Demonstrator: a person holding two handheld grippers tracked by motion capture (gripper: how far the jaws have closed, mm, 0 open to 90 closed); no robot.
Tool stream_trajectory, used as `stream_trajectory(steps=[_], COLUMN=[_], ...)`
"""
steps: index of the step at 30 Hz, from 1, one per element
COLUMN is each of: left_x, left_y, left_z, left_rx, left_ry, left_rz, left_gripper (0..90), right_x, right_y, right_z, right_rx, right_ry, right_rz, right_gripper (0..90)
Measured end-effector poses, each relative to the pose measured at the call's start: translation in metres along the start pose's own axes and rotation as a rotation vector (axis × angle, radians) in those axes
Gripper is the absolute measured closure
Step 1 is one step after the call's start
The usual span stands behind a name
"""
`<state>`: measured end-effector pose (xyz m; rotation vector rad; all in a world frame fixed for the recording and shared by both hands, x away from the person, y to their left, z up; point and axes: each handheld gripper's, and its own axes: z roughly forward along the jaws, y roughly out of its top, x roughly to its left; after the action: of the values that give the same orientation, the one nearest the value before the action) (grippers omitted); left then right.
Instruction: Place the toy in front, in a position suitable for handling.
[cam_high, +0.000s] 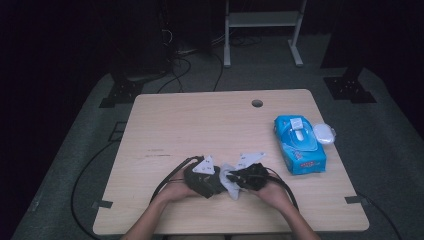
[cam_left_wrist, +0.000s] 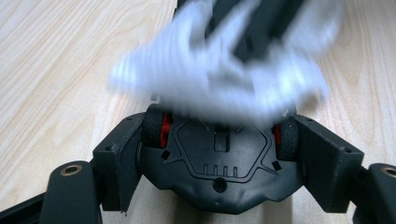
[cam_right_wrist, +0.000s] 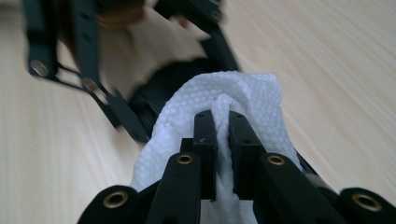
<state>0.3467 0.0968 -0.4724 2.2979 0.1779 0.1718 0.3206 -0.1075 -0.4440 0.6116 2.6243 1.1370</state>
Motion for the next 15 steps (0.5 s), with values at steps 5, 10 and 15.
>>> stream_trajectory(steps=[5, 10, 15], left_x=[0.0, 0.001, -0.002], left_y=[-0.003, -0.001, 0.002], left_z=[-0.002, -0.002, 0.0], left_rx=[0.004, 0.003, 0.016], left_ry=[0.0, -0.007, -0.011], left_rz=[0.003, 0.005, 0.026], left_gripper=[24.0, 24.0, 24.0], right_x=[0.012, 0.0, 0.008], right_y=[0.014, 0.01, 0.019], right_z=[0.014, 0.006, 0.017], right_rx=[0.028, 0.03, 0.03], right_ry=[0.051, 0.046, 0.077], right_rz=[-0.08, -0.025, -0.056], right_gripper=[83.6, 83.9, 84.2])
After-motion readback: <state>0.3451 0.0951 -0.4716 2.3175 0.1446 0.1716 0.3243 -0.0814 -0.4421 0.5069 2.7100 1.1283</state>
